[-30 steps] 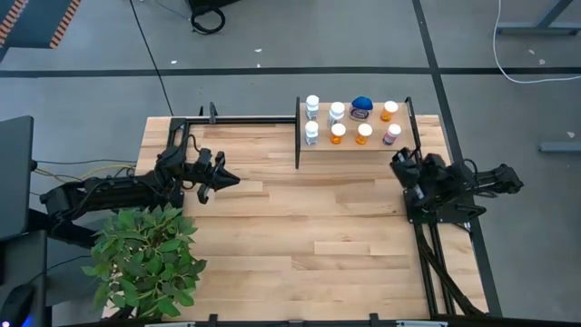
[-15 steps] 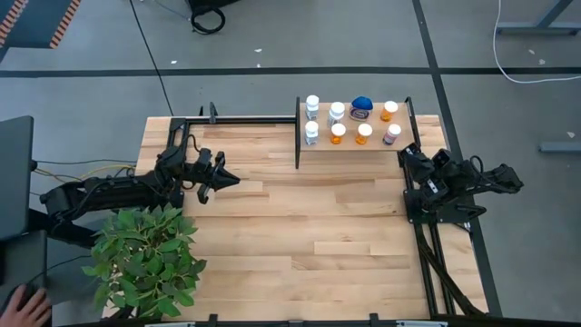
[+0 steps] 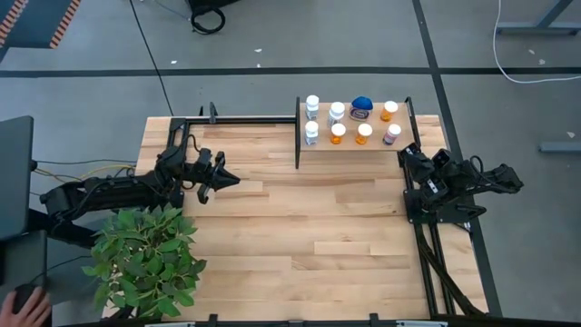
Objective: Pick and place medicine bottles onto shelf by color
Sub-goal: Return to Home Position
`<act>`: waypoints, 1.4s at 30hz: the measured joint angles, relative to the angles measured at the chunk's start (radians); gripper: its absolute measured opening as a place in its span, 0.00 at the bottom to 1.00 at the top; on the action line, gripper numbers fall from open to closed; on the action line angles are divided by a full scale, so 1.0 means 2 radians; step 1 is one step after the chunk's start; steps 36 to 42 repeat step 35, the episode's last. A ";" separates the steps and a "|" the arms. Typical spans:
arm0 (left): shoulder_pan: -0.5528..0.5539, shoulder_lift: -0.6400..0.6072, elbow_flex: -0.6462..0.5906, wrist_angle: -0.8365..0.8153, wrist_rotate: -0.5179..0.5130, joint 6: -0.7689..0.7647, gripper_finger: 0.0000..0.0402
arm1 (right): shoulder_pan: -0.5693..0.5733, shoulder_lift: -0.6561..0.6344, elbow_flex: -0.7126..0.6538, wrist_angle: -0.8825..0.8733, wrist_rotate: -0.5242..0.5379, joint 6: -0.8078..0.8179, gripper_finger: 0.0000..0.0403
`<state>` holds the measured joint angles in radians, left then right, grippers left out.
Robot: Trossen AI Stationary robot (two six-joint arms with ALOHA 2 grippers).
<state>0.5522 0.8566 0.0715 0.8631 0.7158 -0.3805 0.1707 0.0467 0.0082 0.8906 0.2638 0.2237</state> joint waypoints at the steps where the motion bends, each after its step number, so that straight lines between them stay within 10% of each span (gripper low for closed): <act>1: 0.000 0.000 0.000 0.000 0.000 0.000 0.09 | 0.000 0.000 0.000 0.000 0.000 0.000 0.03; 42: 0.000 0.000 0.000 0.000 0.000 0.000 0.08 | 0.000 0.000 0.000 0.000 0.000 0.000 0.03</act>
